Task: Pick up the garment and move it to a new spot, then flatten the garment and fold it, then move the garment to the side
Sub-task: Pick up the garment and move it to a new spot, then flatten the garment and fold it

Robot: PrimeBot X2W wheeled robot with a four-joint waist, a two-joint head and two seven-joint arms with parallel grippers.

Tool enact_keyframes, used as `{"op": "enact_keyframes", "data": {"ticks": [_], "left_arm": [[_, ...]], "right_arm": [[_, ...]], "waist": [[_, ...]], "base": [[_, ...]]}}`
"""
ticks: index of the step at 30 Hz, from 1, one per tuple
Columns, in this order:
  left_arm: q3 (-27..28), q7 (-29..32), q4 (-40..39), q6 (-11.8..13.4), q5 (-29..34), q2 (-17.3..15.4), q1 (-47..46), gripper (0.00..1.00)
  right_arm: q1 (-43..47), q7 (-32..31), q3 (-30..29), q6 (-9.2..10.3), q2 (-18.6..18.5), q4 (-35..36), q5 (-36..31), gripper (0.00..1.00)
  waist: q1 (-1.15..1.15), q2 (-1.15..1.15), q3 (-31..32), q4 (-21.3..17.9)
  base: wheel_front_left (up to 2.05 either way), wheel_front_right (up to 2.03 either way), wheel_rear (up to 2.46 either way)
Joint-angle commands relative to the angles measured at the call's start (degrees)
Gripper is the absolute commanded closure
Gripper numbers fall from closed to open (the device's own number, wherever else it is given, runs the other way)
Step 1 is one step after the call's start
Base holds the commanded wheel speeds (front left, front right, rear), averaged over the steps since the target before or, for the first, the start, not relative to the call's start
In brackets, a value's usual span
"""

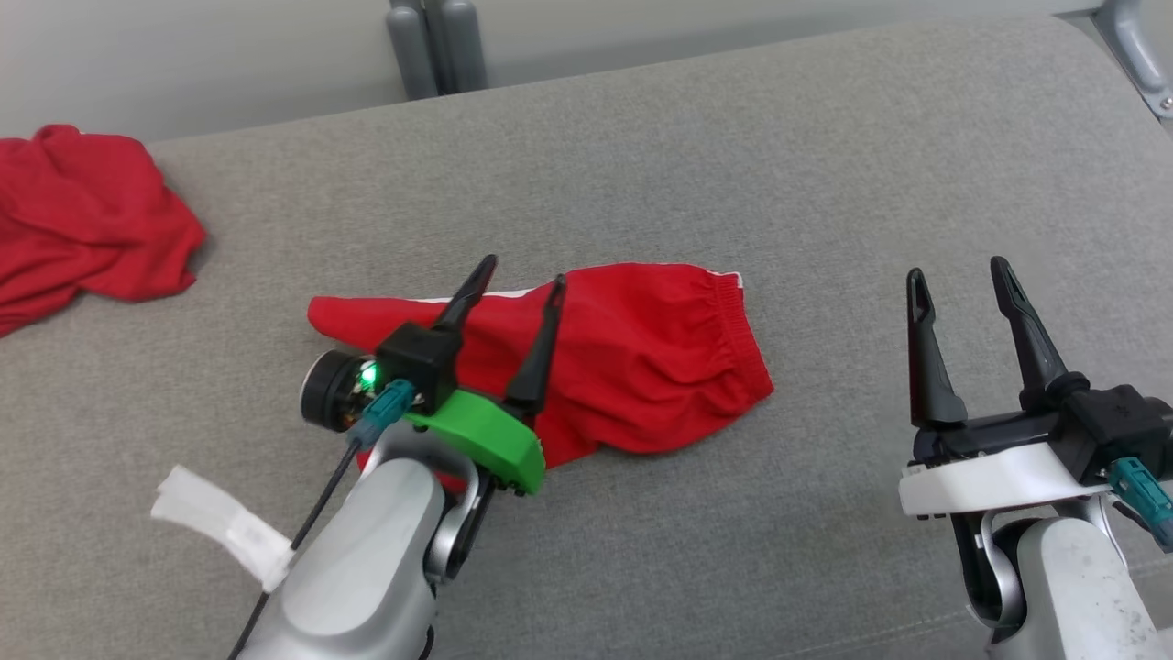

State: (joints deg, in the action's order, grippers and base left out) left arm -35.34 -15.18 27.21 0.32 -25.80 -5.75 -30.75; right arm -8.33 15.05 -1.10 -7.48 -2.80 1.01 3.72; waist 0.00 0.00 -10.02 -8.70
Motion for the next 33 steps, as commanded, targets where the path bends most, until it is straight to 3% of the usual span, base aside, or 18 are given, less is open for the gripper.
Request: {"op": "enact_keyframes", "data": {"ticks": [1,8,18,33], "left_arm": [[1.4,0.1,-1.0,0.5,0.4,-0.4,2.1,0.0],[11.8,0.0,-6.9,2.6,3.5,-1.7,12.9,0.0],[23.4,0.0,-15.7,2.6,7.2,0.0,27.5,0.0],[28.5,0.0,-16.6,-0.2,10.5,2.4,31.2,0.0]], "right_arm": [[0.8,0.2,-0.3,-0.02,-0.1,-0.2,-0.4,0.0],[2.6,0.2,-1.1,-0.02,-0.1,-1.6,-1.5,0.0],[6.2,0.2,-1.1,-0.02,-0.1,-5.3,0.4,0.0],[6.8,0.2,-0.2,-0.02,-0.1,-9.6,1.9,0.0]], "waist": [[0.0,0.0,2.9,3.0],[0.0,0.0,5.7,6.0],[0.0,0.0,8.0,7.4],[0.0,0.0,7.7,7.4]], "base": [[0.0,0.0,0.0],[0.0,0.0,0.0],[0.0,0.0,0.0],[0.0,0.0,0.0]]}}
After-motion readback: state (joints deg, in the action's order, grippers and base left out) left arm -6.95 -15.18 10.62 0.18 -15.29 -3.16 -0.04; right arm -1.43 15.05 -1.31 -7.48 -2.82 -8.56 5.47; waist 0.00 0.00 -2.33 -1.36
